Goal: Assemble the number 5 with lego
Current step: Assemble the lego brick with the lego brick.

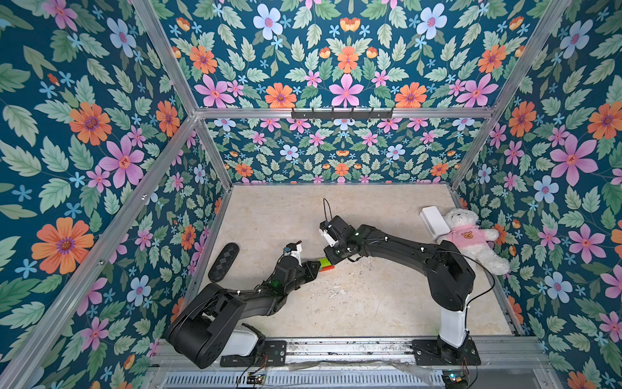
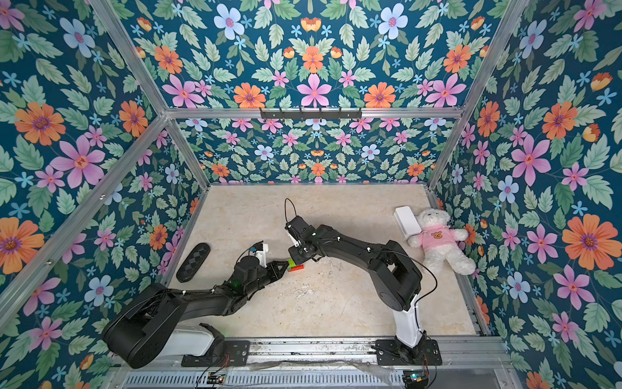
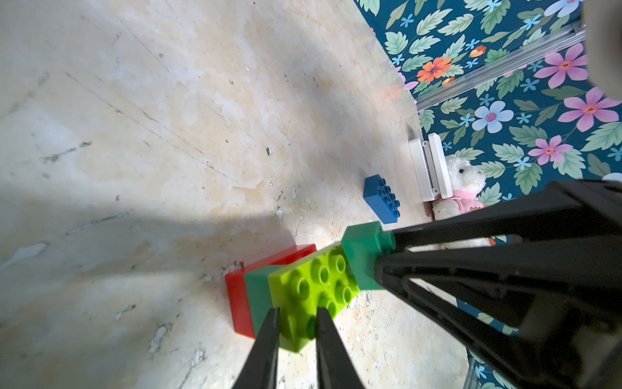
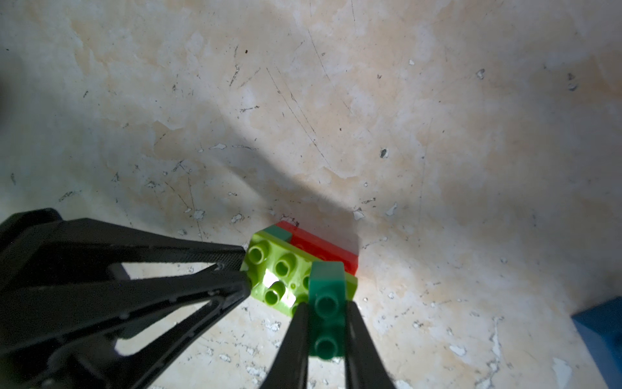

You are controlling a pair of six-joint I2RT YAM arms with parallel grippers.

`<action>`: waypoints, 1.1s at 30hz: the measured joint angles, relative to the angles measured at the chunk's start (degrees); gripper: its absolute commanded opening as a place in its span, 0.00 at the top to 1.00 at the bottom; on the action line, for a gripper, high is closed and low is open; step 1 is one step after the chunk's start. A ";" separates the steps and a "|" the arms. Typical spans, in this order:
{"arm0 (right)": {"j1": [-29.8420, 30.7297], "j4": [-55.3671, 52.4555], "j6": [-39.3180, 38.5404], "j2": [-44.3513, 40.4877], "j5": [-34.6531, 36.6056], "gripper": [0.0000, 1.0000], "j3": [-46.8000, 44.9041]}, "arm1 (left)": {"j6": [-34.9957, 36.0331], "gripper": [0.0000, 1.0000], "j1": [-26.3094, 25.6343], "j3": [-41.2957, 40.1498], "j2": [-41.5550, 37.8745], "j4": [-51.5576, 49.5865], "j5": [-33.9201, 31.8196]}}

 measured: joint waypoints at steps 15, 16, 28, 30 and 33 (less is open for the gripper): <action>0.00 -3.32 5.42 -1.44 2.25 0.97 0.59 | -0.17 0.79 0.02 0.13 0.92 0.92 0.07; 0.00 -3.32 6.32 -1.57 2.32 0.97 0.57 | -0.17 0.79 0.02 0.13 1.09 1.07 0.09; 0.33 -4.02 12.17 -1.25 3.28 0.97 0.33 | -0.22 0.80 0.02 0.20 2.21 2.58 0.57; 0.37 -4.39 12.66 -1.14 3.67 0.97 0.37 | -0.24 0.80 0.02 0.20 2.19 2.60 0.57; 0.44 -4.76 13.64 -1.14 3.91 0.97 0.39 | -0.37 0.80 0.02 0.17 2.16 2.67 0.57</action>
